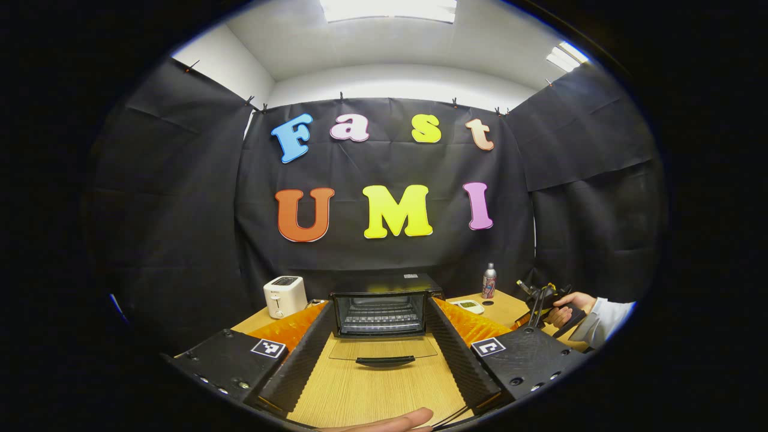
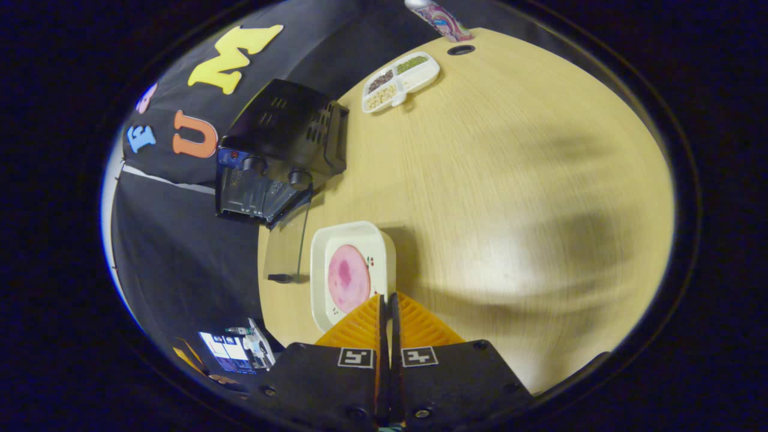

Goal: Open the electric oven with the left hand, put the food in, and close the electric oven.

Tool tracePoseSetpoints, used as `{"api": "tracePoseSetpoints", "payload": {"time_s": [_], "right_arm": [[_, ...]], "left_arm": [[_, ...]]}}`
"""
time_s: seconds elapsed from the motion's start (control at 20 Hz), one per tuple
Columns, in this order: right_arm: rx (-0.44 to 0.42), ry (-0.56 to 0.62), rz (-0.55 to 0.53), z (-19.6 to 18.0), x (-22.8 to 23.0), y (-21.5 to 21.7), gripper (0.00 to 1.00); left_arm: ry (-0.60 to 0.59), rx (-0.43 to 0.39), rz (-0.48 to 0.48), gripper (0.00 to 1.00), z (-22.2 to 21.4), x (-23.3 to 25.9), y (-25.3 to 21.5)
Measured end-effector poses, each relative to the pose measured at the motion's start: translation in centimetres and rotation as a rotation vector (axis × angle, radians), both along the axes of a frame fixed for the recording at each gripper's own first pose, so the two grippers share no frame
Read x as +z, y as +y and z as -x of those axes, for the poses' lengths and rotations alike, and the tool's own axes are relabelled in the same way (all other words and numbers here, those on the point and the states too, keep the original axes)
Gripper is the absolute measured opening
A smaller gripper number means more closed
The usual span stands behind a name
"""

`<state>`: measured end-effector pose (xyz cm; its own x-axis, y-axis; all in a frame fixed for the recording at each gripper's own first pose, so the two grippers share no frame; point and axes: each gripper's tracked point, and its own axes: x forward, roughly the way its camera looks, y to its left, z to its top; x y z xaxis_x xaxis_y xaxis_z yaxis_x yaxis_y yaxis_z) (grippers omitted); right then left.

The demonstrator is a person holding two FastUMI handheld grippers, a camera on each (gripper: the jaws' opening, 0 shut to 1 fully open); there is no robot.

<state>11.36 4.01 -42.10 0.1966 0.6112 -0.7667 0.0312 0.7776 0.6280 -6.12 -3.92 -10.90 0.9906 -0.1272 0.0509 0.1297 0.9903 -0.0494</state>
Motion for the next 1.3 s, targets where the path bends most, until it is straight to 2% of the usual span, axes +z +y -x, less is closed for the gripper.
{"api": "tracePoseSetpoints", "payload": {"time_s": [0.05,0.15,0.2,0.25,0.35,0.5,0.8,0.85,0.9,1.0,1.3], "right_arm": [[0.002,-0.01,0.011,0.3,0.6,0.2,0.04],[0.003,-0.018,0.047,0.8,1.8,0.4,0.04],[0.005,-0.024,0.062,0.9,2.3,0.6,0.0],[0.007,-0.036,0.074,1.1,3.0,0.9,0.04],[0.0,-0.051,0.073,1.1,4.2,1.7,0.0],[0.005,-0.071,0.05,1.4,5.8,4.0,0.04],[-0.012,-0.096,0.007,1.2,8.4,9.5,0.0],[-0.014,-0.096,0.0,1.1,8.7,10.4,0.04],[-0.018,-0.096,-0.009,1.0,8.9,11.5,0.01],[-0.038,-0.099,-0.021,0.4,9.2,13.5,0.04],[-0.13,-0.076,-0.042,-1.8,8.4,19.0,0.01]], "left_arm": [[0.001,0.002,0.002,0.89,0.3,0.0,0.2],[0.001,0.01,0.001,0.89,0.5,0.0,1.0],[0.001,0.014,-0.001,0.96,0.5,0.0,1.4],[0.0,0.019,-0.003,0.96,0.7,0.0,1.8],[-0.001,0.033,-0.002,0.96,1.0,0.0,2.7],[-0.001,0.044,0.006,0.96,1.1,-0.1,3.9],[-0.003,0.07,-0.01,0.96,0.8,0.1,6.8],[-0.006,0.071,-0.012,0.96,0.6,0.1,7.1],[-0.006,0.072,-0.015,0.96,0.4,0.2,7.4],[-0.008,0.073,-0.024,0.96,0.1,0.2,8.1],[0.009,0.083,-0.037,0.96,-2.3,-1.1,10.0]]}}
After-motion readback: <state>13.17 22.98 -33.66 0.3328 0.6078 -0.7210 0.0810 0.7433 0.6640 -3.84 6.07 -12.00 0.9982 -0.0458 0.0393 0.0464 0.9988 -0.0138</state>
